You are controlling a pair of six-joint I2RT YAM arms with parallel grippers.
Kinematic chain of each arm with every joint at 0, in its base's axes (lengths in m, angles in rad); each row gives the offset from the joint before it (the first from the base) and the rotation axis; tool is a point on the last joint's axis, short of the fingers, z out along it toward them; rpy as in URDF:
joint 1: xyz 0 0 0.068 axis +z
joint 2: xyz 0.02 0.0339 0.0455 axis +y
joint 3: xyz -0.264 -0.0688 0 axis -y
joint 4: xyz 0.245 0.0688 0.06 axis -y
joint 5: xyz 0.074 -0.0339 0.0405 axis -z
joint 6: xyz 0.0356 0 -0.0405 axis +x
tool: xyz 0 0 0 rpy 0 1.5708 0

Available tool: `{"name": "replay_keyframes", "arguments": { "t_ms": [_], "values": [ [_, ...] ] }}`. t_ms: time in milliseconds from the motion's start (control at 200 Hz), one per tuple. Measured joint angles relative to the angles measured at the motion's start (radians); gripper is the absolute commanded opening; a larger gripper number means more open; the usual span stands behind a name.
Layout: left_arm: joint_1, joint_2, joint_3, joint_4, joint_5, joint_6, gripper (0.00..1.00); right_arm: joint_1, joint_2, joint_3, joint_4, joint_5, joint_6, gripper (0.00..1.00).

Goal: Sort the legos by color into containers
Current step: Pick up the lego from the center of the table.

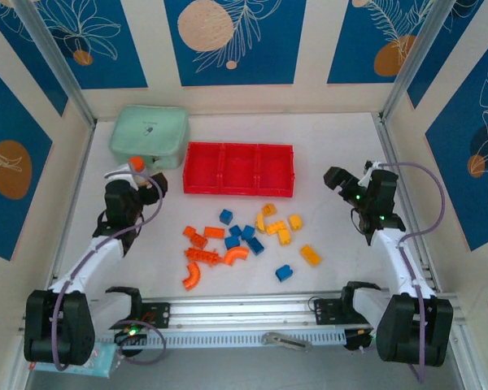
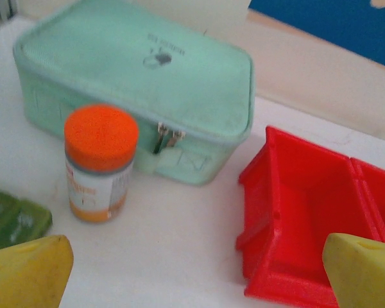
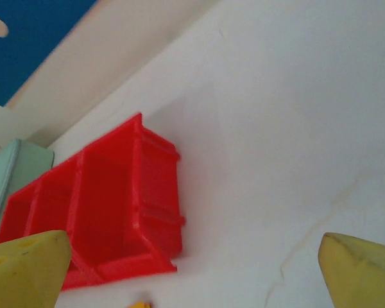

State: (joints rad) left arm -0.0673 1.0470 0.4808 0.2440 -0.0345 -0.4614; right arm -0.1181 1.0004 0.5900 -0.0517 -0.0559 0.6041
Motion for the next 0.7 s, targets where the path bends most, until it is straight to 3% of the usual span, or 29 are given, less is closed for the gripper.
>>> {"name": "replay_keyframes", "arguments": {
  "t_ms": [165,390,700],
  "values": [
    [0.002,-0.021,0.007,-0.137,0.079,-0.058,0.99,0.065,0.007,0.022,-0.105,-0.032,0.003,0.99],
    [-0.033,-0.123,0.009,-0.269,0.186,-0.099,0.99,0.261,0.039,0.092,-0.206,-0.023,-0.027,0.99],
    [-0.267,-0.175,0.049,-0.454,0.206,-0.134,0.99,0.505,0.100,0.140,-0.302,-0.015,-0.040,0.99]
  ]
}}
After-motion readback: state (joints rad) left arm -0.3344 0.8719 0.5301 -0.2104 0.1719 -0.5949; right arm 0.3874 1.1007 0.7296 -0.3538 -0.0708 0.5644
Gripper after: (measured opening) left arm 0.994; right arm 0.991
